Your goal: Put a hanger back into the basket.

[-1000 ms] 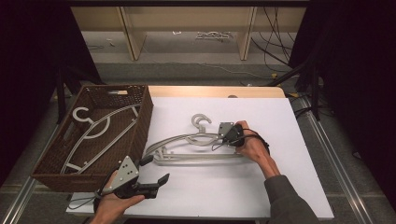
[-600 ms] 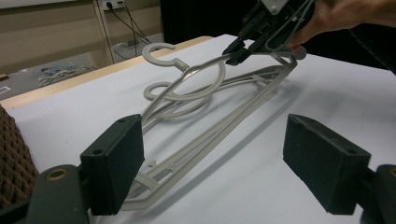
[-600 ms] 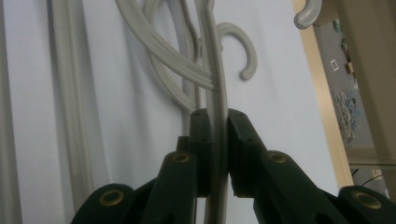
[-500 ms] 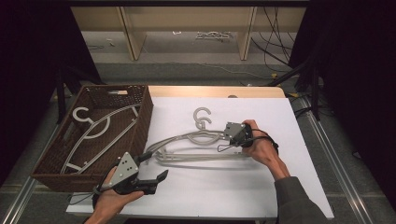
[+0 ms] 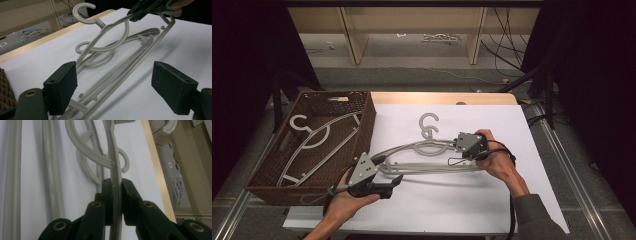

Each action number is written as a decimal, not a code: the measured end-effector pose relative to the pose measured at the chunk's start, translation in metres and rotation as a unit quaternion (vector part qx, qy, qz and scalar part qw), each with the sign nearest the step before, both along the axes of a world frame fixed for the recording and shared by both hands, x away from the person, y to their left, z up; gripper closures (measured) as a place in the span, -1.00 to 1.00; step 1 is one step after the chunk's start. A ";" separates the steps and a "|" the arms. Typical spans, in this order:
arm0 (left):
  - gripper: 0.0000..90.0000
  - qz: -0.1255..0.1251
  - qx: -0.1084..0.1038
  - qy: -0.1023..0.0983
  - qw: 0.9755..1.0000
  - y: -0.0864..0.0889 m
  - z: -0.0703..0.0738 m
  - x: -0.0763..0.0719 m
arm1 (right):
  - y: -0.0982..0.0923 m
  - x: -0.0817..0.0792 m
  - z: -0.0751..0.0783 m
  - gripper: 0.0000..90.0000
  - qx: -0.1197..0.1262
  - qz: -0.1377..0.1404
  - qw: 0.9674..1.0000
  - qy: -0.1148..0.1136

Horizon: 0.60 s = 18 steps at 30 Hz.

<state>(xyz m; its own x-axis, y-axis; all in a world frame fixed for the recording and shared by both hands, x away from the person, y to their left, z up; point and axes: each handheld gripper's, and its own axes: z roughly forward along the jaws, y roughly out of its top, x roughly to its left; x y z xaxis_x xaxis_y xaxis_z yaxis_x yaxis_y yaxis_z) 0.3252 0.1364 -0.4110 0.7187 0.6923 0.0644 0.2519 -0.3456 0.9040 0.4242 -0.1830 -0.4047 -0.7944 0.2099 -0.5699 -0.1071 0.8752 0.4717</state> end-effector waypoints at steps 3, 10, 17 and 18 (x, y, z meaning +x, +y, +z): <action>-0.50 0.017 0.010 0.009 1.000 -0.016 0.004 0.022 | 0.000 -0.005 0.004 0.82 0.002 0.009 1.000 -0.002; -0.41 0.011 0.041 0.037 0.998 -0.037 0.001 0.059 | -0.002 -0.013 0.009 0.83 0.006 0.017 1.000 -0.009; -0.35 0.021 0.040 0.053 0.998 -0.043 -0.002 0.080 | -0.002 -0.018 0.013 0.82 0.008 0.023 1.000 -0.015; -0.31 0.021 0.040 0.053 0.998 -0.043 -0.002 0.080 | -0.002 -0.018 0.013 0.82 0.008 0.023 1.000 -0.015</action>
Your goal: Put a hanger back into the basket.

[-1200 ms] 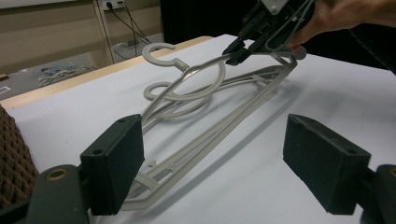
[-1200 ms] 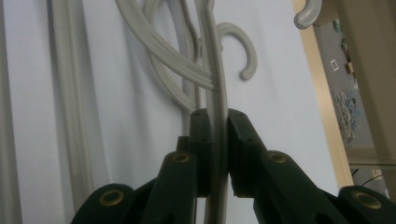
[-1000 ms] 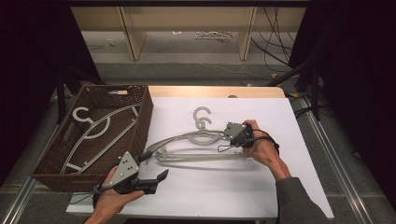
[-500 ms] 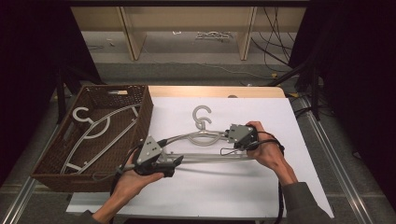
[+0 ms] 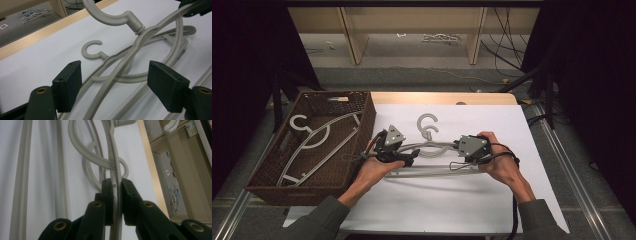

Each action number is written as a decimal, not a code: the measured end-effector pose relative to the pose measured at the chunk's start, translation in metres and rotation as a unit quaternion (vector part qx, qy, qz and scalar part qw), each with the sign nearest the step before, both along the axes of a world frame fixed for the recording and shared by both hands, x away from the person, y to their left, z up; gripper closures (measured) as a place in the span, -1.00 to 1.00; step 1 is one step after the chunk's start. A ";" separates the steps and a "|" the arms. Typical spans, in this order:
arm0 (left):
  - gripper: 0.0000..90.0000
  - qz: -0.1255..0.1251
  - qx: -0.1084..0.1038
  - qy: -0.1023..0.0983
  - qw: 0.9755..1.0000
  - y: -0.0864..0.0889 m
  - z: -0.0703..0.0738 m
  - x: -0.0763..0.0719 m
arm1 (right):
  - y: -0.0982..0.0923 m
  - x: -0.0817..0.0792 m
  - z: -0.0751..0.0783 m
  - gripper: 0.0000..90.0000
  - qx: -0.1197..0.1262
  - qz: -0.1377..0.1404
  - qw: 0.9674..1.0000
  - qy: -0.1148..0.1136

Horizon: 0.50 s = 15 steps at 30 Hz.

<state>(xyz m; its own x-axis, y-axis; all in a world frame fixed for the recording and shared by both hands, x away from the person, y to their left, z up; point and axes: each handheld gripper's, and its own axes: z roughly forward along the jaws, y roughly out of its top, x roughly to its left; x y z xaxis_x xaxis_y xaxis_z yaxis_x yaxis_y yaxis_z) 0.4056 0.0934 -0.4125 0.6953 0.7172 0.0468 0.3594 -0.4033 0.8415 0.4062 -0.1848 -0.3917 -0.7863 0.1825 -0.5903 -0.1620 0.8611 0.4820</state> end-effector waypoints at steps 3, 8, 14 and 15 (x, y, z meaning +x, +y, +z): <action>-0.31 -0.014 0.003 0.001 1.000 -0.004 0.000 0.002 | 0.000 -0.001 0.001 0.82 0.002 0.002 1.000 -0.004; -0.21 -0.034 0.017 0.004 0.999 -0.017 -0.002 0.009 | 0.001 -0.003 0.002 0.83 0.002 0.003 1.000 -0.005; 0.08 -0.052 0.031 0.010 0.998 -0.025 -0.003 0.016 | 0.002 -0.004 0.002 0.82 0.005 0.008 1.000 -0.004; 0.18 -0.057 0.038 0.010 0.998 -0.026 -0.003 0.017 | 0.002 -0.004 0.002 0.82 0.006 0.009 1.000 -0.002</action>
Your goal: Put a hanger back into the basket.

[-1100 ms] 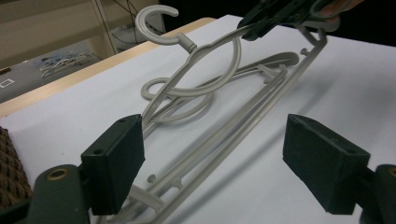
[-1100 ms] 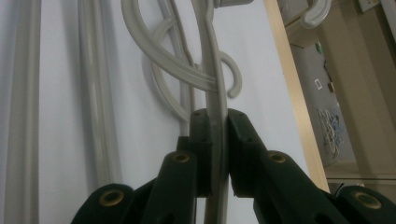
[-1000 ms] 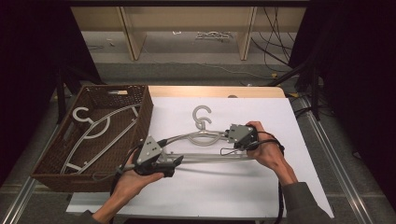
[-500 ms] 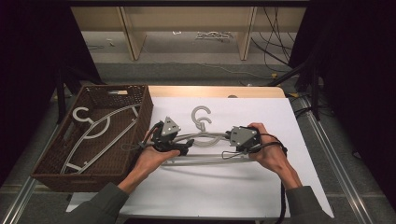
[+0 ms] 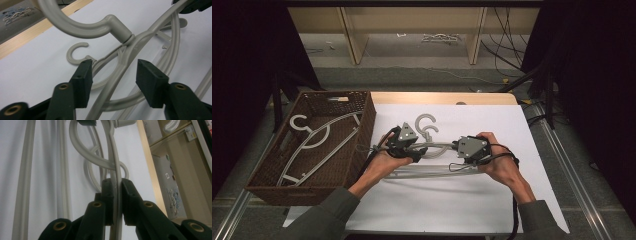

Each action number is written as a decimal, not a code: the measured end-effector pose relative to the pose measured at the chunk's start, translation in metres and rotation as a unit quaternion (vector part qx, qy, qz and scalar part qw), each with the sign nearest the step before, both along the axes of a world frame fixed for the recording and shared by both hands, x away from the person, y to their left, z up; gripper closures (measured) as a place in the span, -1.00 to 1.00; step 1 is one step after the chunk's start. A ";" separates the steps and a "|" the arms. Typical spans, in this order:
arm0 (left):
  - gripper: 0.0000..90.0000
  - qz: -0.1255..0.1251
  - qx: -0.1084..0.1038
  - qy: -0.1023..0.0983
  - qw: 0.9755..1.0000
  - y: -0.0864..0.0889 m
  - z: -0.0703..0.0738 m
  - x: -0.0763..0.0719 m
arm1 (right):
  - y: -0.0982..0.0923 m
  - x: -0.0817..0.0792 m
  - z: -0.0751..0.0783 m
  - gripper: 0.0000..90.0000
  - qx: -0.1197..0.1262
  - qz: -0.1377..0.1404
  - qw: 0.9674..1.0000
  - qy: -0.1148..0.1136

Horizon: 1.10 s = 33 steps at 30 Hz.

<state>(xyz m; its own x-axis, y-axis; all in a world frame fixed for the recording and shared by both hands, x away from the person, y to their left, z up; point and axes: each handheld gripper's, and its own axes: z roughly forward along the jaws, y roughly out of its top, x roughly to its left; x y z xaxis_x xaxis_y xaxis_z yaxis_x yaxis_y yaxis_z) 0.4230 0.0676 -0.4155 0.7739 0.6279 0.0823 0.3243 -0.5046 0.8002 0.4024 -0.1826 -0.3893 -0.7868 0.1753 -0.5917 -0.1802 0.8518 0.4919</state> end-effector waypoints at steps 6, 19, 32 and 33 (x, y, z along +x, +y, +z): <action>0.54 -0.035 0.040 -0.006 0.999 -0.003 0.004 0.004 | -0.002 0.001 0.000 0.82 -0.002 0.001 1.000 -0.001; 0.83 -0.102 0.080 -0.024 0.991 -0.004 0.024 -0.021 | -0.005 0.002 0.007 0.62 0.027 -0.023 0.999 -0.007; 0.83 -0.040 0.040 0.006 0.998 0.032 0.048 -0.006 | -0.008 -0.007 0.032 -0.22 0.195 -0.138 0.971 0.018; 0.83 -0.034 0.036 0.006 0.999 0.035 0.050 -0.005 | -0.009 -0.009 0.033 -0.24 0.210 -0.142 0.967 0.025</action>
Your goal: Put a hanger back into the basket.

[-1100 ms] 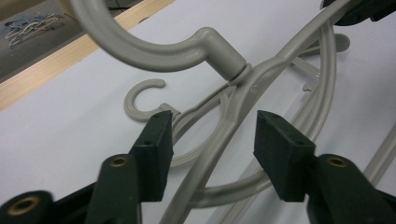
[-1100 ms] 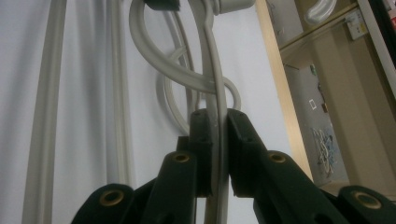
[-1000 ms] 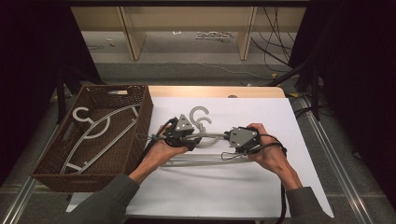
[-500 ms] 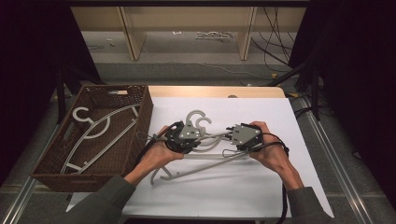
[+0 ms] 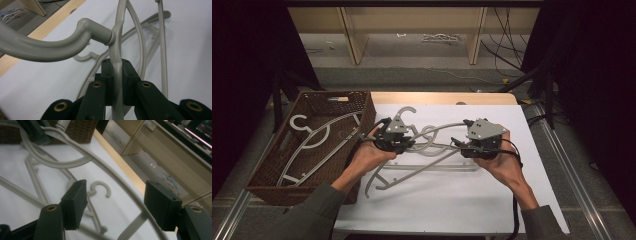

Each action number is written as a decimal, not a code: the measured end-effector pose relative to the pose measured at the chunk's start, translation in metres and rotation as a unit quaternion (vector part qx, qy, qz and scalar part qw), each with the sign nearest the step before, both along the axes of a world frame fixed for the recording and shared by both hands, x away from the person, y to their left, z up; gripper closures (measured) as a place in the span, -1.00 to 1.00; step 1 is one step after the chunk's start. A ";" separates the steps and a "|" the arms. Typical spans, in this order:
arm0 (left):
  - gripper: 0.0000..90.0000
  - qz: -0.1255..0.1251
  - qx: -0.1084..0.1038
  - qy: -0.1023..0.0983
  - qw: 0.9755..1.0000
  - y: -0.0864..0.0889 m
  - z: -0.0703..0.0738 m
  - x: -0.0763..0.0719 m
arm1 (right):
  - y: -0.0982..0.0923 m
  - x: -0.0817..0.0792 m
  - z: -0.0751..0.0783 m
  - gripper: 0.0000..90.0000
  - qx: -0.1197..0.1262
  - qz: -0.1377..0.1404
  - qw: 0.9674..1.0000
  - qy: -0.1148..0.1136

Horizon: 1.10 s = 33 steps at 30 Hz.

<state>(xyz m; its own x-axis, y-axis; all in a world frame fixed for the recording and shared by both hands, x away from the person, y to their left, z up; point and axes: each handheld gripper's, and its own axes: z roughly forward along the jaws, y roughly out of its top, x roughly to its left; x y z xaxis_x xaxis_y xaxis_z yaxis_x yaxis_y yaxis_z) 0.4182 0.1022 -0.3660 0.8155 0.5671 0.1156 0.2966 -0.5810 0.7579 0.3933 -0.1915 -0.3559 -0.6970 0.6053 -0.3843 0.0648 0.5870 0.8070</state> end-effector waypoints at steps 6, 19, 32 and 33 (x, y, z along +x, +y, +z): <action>0.83 0.017 -0.013 0.003 1.000 0.010 0.010 0.002 | -0.003 -0.013 0.001 -0.33 0.054 -0.012 0.998 0.026; 0.83 0.028 -0.043 0.014 0.999 0.031 0.042 -0.009 | -0.019 -0.043 -0.024 -0.37 0.127 -0.032 0.991 0.037; 0.83 0.058 -0.085 0.020 0.994 0.074 0.066 -0.014 | -0.026 -0.052 -0.050 -0.45 0.140 -0.052 0.988 0.050; 0.83 0.058 -0.085 0.020 0.994 0.074 0.066 -0.014 | -0.026 -0.052 -0.050 -0.46 0.139 -0.051 0.988 0.050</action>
<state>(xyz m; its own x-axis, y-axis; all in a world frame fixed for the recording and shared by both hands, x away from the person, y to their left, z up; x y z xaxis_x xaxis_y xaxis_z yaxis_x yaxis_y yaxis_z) 0.4043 0.1760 -0.3003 0.7448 0.6670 -0.0203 0.3857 -0.4055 0.8287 0.3417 -0.2171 -0.4064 -0.6537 0.7462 -0.1261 0.1991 0.3303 0.9226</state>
